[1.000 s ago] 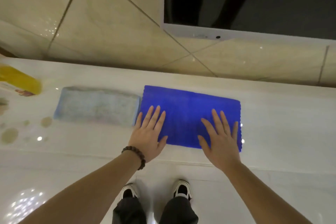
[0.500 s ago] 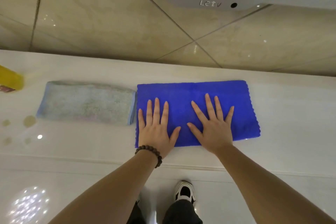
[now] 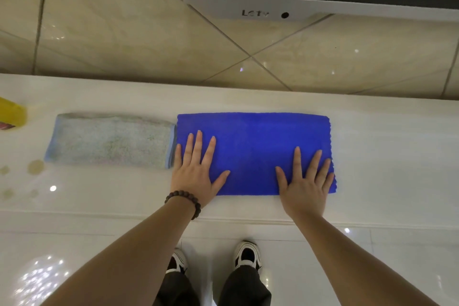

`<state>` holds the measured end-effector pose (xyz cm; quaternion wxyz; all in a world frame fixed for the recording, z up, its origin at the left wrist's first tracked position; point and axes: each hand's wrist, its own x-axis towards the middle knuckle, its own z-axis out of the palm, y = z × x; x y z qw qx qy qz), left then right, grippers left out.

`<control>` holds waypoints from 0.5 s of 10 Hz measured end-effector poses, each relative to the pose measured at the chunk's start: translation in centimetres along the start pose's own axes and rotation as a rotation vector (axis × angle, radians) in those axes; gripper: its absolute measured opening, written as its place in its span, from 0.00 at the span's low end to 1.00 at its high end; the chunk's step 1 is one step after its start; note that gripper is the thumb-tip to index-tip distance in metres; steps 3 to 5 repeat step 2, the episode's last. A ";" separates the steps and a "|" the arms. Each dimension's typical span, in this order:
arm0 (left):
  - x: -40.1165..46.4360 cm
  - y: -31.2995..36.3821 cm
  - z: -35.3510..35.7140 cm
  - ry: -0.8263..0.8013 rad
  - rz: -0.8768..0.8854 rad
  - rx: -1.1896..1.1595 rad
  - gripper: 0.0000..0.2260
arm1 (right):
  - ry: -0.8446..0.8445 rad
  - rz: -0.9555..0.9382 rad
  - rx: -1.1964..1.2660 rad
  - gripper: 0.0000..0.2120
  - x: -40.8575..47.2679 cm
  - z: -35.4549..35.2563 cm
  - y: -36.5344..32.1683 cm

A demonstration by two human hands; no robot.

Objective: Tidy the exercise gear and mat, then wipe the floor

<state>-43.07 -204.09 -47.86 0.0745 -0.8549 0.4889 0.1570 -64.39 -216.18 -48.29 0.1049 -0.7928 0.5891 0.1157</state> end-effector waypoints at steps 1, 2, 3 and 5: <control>0.2 0.5 -1.8 -0.094 -0.010 0.015 0.38 | -0.120 -0.051 0.012 0.34 0.5 -1.7 0.2; -1.0 1.0 -4.8 -0.104 -0.037 -0.031 0.38 | -0.134 -0.081 0.115 0.33 -0.8 -4.6 2.0; -1.0 1.0 -4.8 -0.104 -0.037 -0.031 0.38 | -0.134 -0.081 0.115 0.33 -0.8 -4.6 2.0; -1.0 1.0 -4.8 -0.104 -0.037 -0.031 0.38 | -0.134 -0.081 0.115 0.33 -0.8 -4.6 2.0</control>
